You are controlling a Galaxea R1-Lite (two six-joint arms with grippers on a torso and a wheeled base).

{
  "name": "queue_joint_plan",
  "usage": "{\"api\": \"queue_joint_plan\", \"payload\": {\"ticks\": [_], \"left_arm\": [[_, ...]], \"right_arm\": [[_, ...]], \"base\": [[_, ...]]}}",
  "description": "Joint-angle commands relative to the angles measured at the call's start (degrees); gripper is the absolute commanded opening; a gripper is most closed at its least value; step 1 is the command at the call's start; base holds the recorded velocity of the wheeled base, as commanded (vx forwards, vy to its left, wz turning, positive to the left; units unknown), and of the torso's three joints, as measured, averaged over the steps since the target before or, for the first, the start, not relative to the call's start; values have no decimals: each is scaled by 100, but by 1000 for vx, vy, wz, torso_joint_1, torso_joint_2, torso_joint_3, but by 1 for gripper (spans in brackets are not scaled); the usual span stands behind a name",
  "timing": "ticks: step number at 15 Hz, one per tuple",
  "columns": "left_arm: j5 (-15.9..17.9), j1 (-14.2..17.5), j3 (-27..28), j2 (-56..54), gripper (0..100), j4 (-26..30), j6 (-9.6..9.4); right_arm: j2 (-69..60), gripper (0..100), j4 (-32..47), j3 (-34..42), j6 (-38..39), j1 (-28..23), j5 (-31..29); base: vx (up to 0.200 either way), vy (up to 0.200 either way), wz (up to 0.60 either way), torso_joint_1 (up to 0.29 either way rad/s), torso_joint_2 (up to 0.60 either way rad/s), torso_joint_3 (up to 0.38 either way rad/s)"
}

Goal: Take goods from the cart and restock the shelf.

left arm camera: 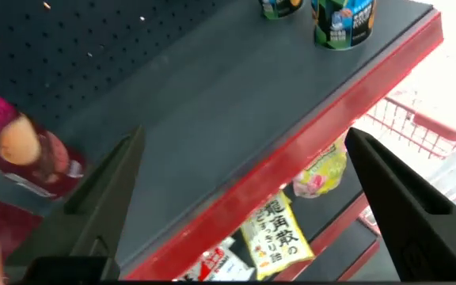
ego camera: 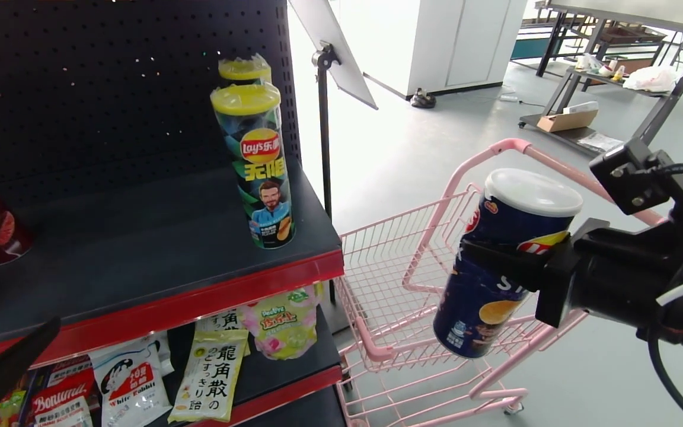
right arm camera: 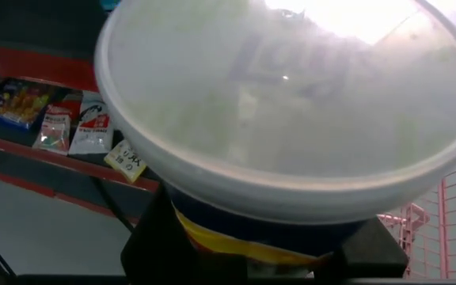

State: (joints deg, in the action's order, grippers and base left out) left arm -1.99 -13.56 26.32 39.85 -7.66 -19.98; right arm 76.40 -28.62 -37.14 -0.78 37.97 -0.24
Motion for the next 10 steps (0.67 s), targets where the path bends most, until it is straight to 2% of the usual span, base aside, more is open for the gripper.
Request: {"api": "queue_joint_plan", "payload": {"ticks": [1, 6, 9, 10], "left_arm": [[-30, 2, 5, 14, 100, 1, -32], [-56, 2, 22, -21, 100, 1, -67], [-47, 2, 22, -21, 100, -8, -103], [-47, 2, 31, -21, 100, -8, -103]], "right_arm": [[51, 0, -3, -30, -27, 0, -2], [59, 0, -3, -38, -45, 0, -2], [68, 0, -3, -38, -45, 8, -20], [68, 0, -3, -30, -45, 8, -20]], "base": [[-200, 0, 0, 203, -559, -344], [-200, 0, 0, 46, -103, -64], [0, 0, 0, 0, 0, 0], [0, 0, 600, 2, -7, 2]]}}
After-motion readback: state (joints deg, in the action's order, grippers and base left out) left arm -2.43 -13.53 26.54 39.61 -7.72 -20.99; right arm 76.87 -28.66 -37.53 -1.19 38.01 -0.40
